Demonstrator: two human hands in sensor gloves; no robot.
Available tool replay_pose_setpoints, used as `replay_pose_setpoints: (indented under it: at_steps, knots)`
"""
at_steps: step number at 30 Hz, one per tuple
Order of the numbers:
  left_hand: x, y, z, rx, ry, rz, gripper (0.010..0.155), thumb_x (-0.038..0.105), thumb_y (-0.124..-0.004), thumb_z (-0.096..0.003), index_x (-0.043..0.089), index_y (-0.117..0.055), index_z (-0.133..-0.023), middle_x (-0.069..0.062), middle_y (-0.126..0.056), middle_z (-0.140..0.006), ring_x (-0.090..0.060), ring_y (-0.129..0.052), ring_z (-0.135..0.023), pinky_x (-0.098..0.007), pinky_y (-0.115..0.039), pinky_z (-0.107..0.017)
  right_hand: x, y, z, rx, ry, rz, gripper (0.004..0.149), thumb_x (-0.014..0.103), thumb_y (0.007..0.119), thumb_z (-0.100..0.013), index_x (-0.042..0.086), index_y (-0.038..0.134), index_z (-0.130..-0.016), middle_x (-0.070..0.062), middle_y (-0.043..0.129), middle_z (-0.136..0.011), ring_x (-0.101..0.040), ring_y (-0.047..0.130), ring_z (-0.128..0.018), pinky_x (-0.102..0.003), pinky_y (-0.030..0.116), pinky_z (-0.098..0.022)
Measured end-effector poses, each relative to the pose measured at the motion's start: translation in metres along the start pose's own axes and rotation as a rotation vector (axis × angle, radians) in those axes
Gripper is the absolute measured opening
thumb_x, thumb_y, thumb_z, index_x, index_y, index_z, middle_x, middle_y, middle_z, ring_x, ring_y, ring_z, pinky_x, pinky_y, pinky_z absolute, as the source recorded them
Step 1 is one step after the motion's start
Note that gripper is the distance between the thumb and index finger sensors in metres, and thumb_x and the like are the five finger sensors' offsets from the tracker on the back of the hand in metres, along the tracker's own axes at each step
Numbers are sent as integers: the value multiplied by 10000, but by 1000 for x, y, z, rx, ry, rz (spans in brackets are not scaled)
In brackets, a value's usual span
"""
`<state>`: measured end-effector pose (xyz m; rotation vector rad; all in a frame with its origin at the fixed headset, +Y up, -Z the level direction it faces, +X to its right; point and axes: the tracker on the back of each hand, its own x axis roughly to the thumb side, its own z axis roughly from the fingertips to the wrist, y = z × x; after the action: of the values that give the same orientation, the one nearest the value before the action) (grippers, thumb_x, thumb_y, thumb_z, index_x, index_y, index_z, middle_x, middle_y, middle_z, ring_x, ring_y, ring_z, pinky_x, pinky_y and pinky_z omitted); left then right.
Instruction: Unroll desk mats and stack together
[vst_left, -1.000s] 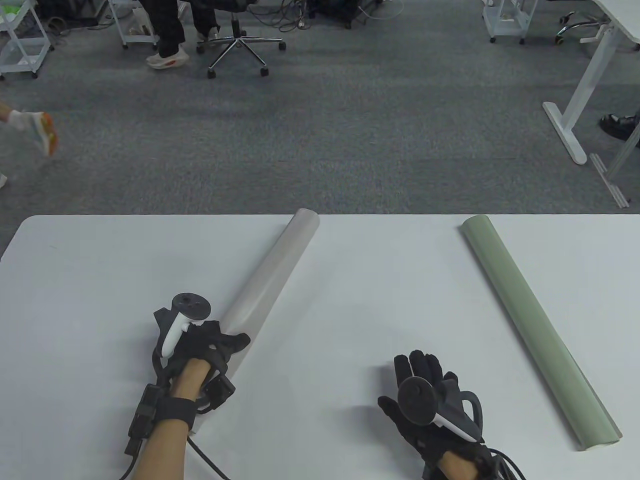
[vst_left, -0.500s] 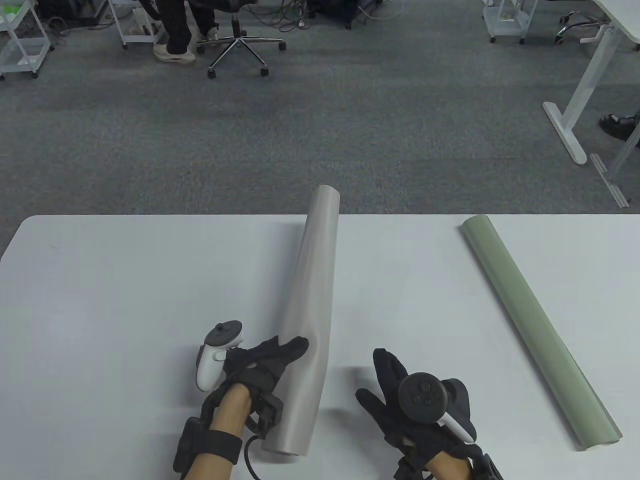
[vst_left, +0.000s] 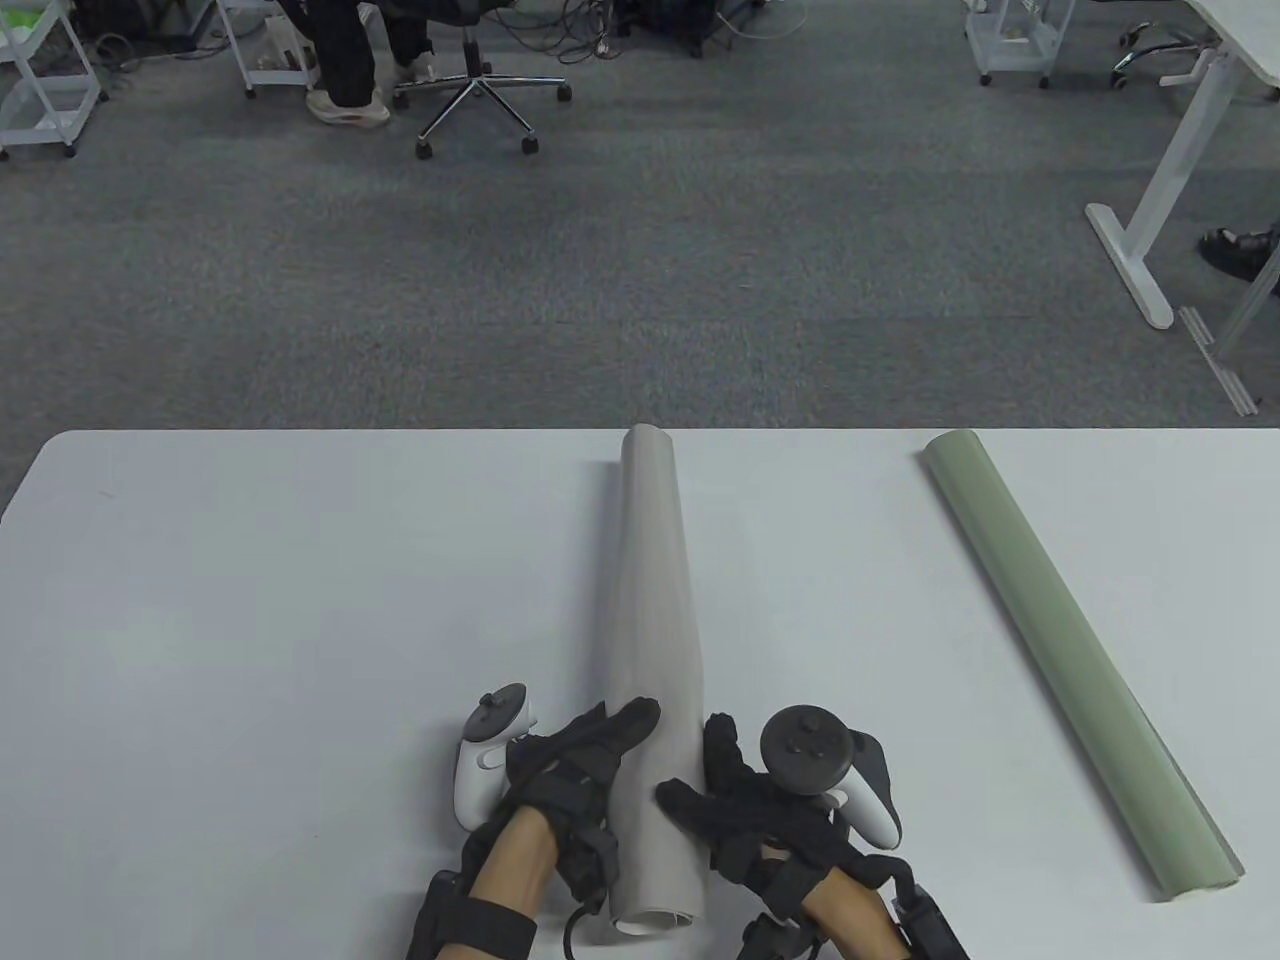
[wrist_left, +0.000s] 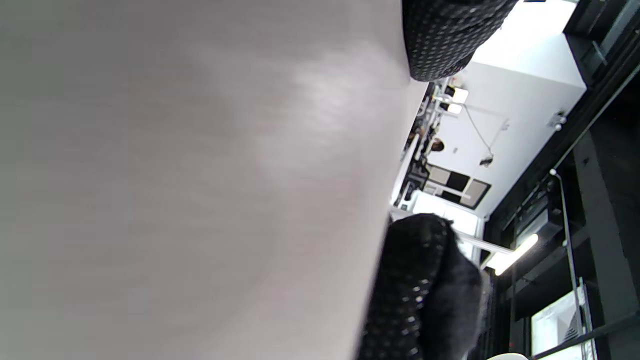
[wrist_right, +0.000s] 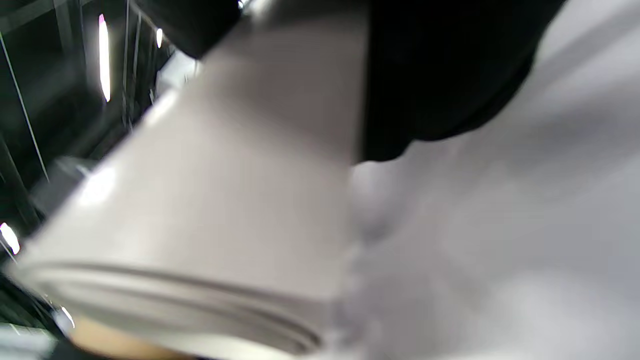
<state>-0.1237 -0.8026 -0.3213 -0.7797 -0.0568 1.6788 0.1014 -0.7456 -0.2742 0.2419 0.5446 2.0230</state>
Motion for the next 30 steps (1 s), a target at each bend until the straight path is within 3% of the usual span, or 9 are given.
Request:
replay_pose_setpoints:
  at_steps: [3, 9, 14, 17, 19, 21, 23, 26, 30]
  knots:
    - [0, 4, 1, -7, -33, 98, 869, 483, -620, -643, -39, -230, -1218, -238, -614, -1191, -435, -871, -947, -508, -845, -631, -2, -6, 0, -92, -4, 27, 901, 440, 678, -573, -21, 125, -1115, -320, 587, -1012, -247, 1040, -659, -437, 900, -476]
    - [-8, -1, 2, -50, -60, 256, 867, 544, -582, -631, 107, -130, -1228, -188, -378, -1321, -617, -759, -1014, -634, -855, -611, -10, -14, -2, -228, -9, 21, 812, 425, 688, -575, 99, 212, -1147, -269, 629, -986, -219, 1057, -645, -402, 916, -464]
    - [-9, 0, 3, -72, -68, 203, 898, 541, -555, -635, -23, -149, -1202, -304, -343, -1289, -587, -828, -1003, -624, -862, -610, -10, -23, 5, -369, -28, 228, 721, 417, 718, -567, 182, 356, -1144, -192, 728, -882, -107, 972, -492, -347, 879, -388]
    - [-11, -4, 0, -167, -52, 124, 904, 549, -521, -639, -54, -133, -1189, -341, -548, -1209, -530, -852, -984, -550, -807, -634, -9, -24, 8, -383, -38, 191, 651, 362, 740, -569, 230, 430, -1127, -187, 740, -865, -83, 951, -442, -339, 878, -359]
    - [-12, -8, -1, -160, -48, 171, 928, 555, -525, -634, -86, -140, -1184, -330, -544, -1205, -538, -826, -998, -612, -786, -656, -10, -25, 9, -384, -46, 180, 609, 335, 743, -572, 241, 486, -1116, -187, 745, -862, -80, 946, -429, -340, 877, -353]
    - [-15, -13, -2, -182, -52, 219, 924, 566, -537, -629, -75, -143, -1165, -358, -458, -1177, -676, -720, -1014, -732, -764, -607, -13, -27, 12, -397, -41, 208, 593, 324, 740, -572, 237, 509, -1112, -191, 748, -863, -78, 944, -424, -340, 876, -349]
    - [-15, -17, -2, -201, -60, 224, 939, 575, -531, -629, -88, -91, -1125, -366, -354, -1178, -605, -808, -992, -657, -828, -614, -18, -29, 13, -398, -32, 239, 586, 317, 730, -573, 233, 515, -1112, -196, 748, -866, -82, 944, -425, -345, 876, -350]
    - [-12, -21, -3, -219, -81, 127, 935, 577, -519, -627, -1, -32, -1178, -331, -473, -1216, -500, -892, -932, -560, -838, -606, -22, -35, 16, -391, -26, 180, 577, 309, 727, -574, 219, 532, -1109, -198, 751, -864, -84, 946, -421, -347, 875, -347]
    - [-15, -26, -3, -216, -82, 178, 951, 572, -535, -623, -112, -142, -1154, -324, -509, -1169, -489, -874, -963, -590, -832, -635, -24, -37, 21, -388, -21, 193, 552, 303, 732, -571, 201, 588, -1094, -198, 765, -856, -83, 951, -408, -346, 879, -338]
